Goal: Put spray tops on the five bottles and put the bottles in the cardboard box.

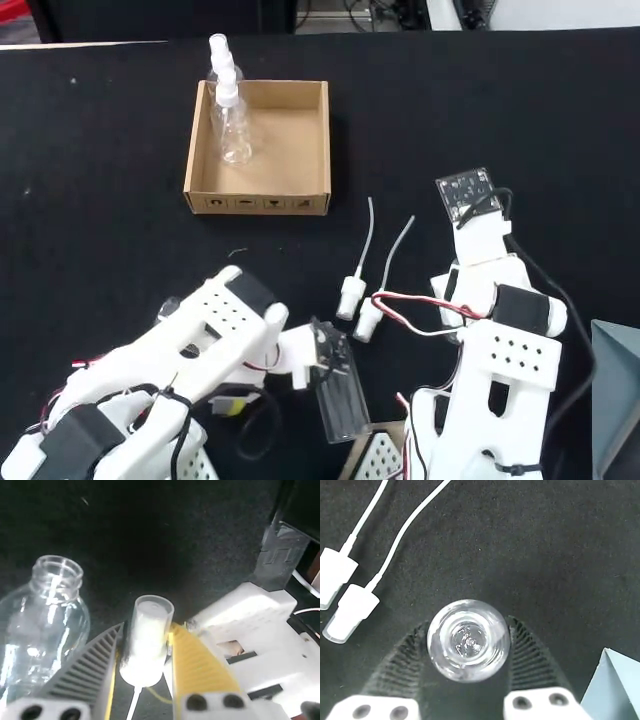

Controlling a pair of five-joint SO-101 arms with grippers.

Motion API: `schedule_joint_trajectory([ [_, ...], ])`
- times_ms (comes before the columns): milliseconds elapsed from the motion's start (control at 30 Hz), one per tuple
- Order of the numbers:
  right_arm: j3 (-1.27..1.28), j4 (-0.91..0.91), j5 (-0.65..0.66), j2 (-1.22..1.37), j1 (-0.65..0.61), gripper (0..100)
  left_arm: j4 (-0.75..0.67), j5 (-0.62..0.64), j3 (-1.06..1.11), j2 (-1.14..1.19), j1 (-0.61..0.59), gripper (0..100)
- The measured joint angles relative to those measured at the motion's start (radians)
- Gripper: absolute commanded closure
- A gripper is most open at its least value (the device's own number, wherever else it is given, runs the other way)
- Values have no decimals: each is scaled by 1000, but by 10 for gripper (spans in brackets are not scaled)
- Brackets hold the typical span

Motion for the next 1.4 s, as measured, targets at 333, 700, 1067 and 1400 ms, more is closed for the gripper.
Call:
schedule_joint_trajectory([
  [333, 3, 0, 0, 0, 0, 960, 127, 37, -193, 0, 0, 972],
  [700, 52, -68, 0, 0, 0, 960, 144, 123, -299, 0, 0, 972],
  [1067, 107, -181, -17, -5, -2, 960, 146, 235, -405, 0, -3, 972],
  [1400, 158, -299, -41, -3, -2, 960, 152, 341, -493, 2, -6, 971],
])
